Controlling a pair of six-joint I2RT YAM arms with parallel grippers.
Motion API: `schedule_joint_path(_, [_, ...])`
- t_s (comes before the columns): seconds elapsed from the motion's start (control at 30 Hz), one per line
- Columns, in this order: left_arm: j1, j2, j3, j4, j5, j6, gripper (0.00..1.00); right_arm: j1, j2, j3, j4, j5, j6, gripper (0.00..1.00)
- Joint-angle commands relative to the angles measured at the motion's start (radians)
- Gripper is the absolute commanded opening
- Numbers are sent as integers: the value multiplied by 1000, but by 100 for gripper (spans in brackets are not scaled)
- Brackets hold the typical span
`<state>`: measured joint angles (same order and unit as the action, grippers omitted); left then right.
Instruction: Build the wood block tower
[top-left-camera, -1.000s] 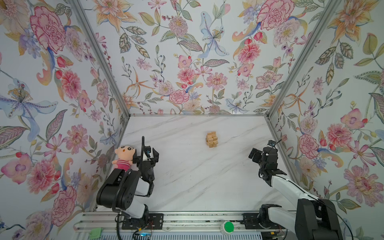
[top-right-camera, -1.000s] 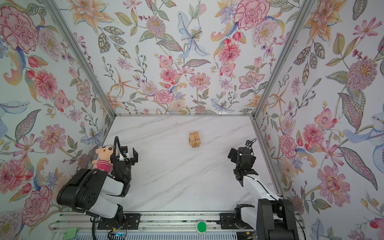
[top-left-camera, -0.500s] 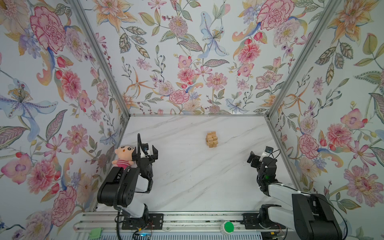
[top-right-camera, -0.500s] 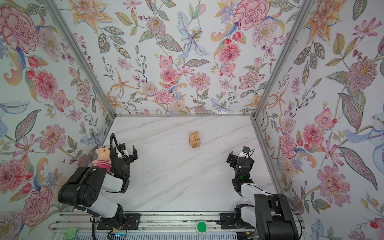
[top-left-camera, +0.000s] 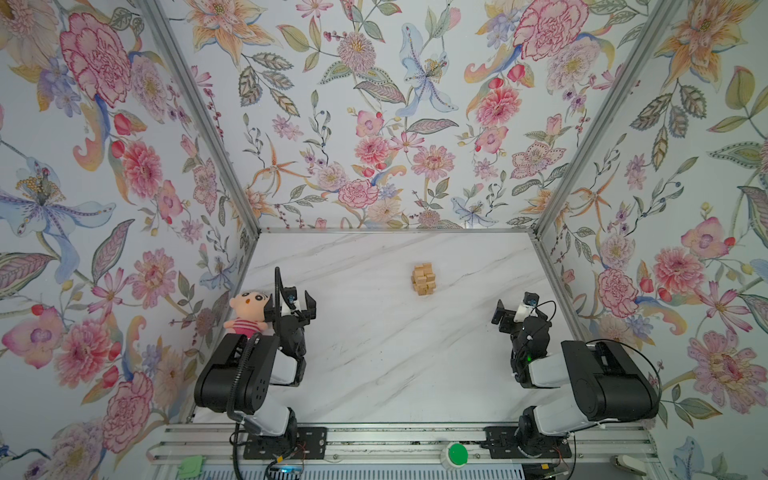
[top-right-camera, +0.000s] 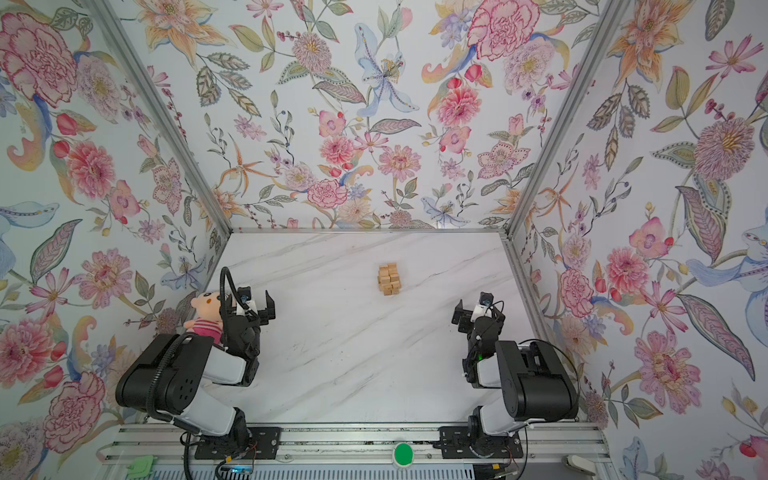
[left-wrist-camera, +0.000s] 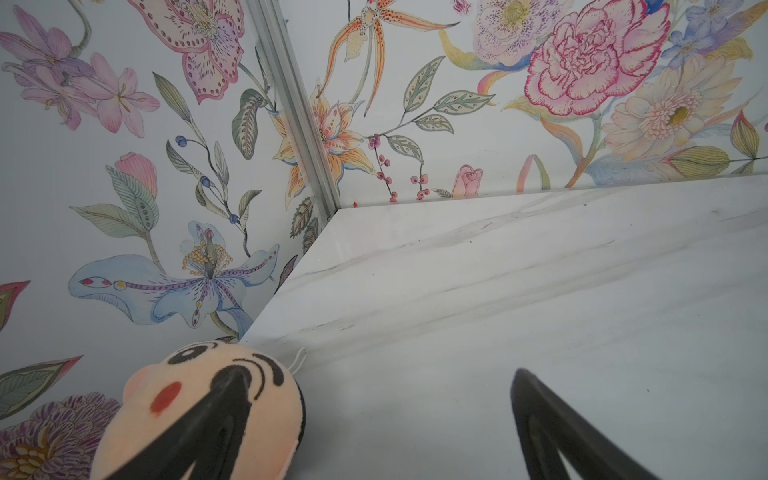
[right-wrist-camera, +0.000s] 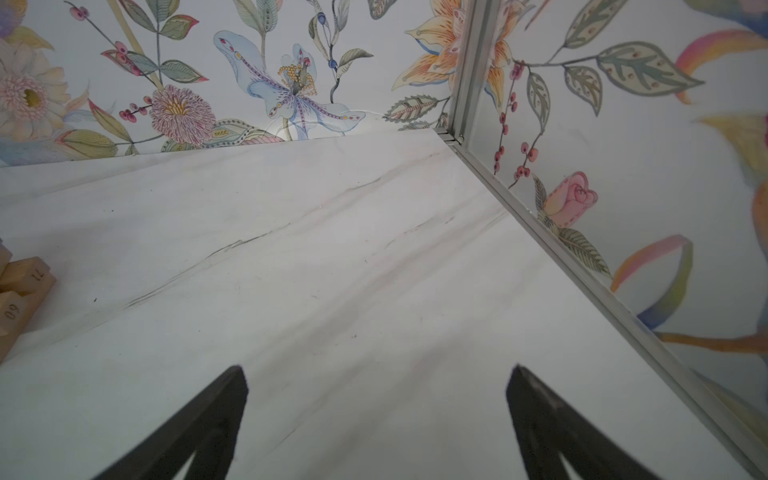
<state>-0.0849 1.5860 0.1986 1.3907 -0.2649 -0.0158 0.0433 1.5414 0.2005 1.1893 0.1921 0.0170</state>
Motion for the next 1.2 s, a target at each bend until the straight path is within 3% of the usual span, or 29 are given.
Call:
schedule_joint_path(0.0, [10, -9, 12, 11, 10, -11, 99, 26, -4, 66, -48, -40, -73, 99])
schedule_joint_path(1.17, [8, -10, 16, 2, 56, 7, 99, -11, 6, 94, -86, -127, -57, 99])
